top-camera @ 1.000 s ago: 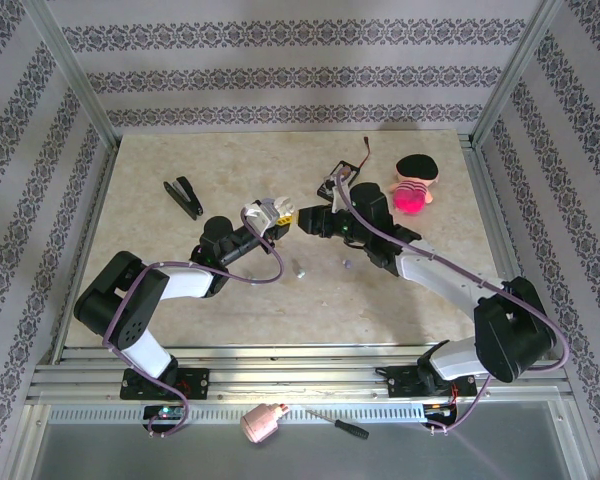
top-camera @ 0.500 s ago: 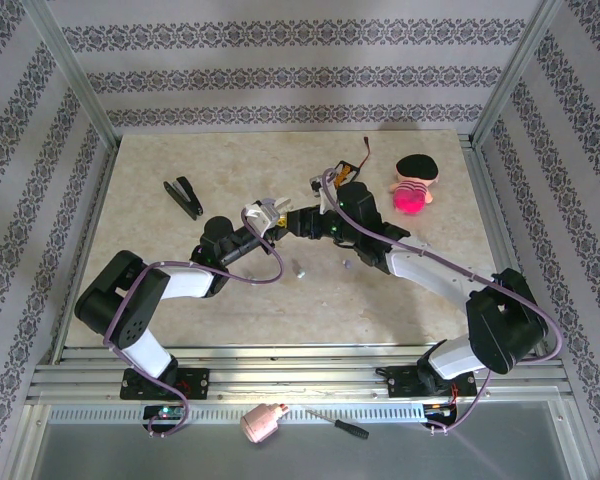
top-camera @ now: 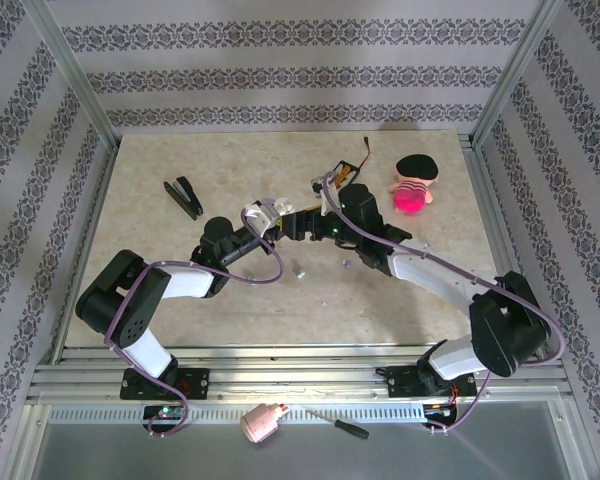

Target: Insert the wireless bluetooth earbuds into the charging case

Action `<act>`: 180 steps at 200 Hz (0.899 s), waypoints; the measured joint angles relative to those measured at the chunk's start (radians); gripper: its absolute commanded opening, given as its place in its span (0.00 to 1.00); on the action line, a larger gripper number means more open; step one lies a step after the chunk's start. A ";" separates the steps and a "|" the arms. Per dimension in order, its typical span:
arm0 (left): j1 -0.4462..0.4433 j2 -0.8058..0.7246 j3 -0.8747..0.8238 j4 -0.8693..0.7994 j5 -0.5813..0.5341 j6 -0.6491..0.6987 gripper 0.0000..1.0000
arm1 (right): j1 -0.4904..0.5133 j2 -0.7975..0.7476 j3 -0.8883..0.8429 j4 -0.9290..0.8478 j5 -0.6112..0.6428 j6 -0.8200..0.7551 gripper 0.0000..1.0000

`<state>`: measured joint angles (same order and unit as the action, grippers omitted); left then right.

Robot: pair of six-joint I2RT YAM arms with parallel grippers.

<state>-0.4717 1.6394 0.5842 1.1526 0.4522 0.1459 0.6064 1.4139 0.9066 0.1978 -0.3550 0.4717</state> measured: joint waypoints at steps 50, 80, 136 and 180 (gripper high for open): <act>0.028 0.000 -0.028 0.032 0.069 -0.006 0.00 | -0.069 -0.146 -0.080 -0.013 0.067 -0.011 0.98; 0.028 0.000 -0.051 0.036 0.100 0.082 0.00 | -0.074 -0.122 -0.028 -0.087 0.085 -0.005 0.98; 0.028 0.000 -0.057 0.026 0.063 0.312 0.00 | -0.056 0.082 0.256 -0.274 0.081 -0.006 0.98; 0.028 0.000 -0.057 0.023 0.045 0.378 0.00 | -0.006 0.253 0.458 -0.442 0.083 -0.027 0.98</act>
<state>-0.4438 1.6390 0.5274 1.1755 0.4969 0.5236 0.6006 1.6665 1.3643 -0.2443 -0.2722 0.4446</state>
